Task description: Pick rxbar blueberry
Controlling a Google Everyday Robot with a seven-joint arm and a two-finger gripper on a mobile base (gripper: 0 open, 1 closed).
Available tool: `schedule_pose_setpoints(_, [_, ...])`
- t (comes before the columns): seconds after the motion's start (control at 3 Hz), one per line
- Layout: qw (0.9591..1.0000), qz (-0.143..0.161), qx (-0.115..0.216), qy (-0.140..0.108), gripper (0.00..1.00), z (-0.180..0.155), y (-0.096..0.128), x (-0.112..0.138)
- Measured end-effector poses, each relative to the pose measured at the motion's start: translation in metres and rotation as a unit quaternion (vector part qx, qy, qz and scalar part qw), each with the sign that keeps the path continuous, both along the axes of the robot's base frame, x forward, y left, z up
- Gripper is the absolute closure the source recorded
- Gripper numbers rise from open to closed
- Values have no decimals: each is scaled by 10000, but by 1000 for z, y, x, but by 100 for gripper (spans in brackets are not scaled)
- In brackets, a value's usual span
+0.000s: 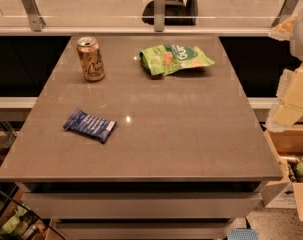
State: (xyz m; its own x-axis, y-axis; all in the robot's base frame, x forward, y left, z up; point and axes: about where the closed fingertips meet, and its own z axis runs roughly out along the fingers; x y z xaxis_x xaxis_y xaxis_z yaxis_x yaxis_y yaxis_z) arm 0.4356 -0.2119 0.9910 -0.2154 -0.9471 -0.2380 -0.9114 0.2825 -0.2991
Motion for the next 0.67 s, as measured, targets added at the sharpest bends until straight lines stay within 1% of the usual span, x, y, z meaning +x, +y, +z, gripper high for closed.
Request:
schedule_pose_setpoints(0.33, [9990,-106,395,-171,0,0,1,-10])
schedule_pose_setpoints(0.67, [9937,-167,1069,-287,0,-5,8,-17])
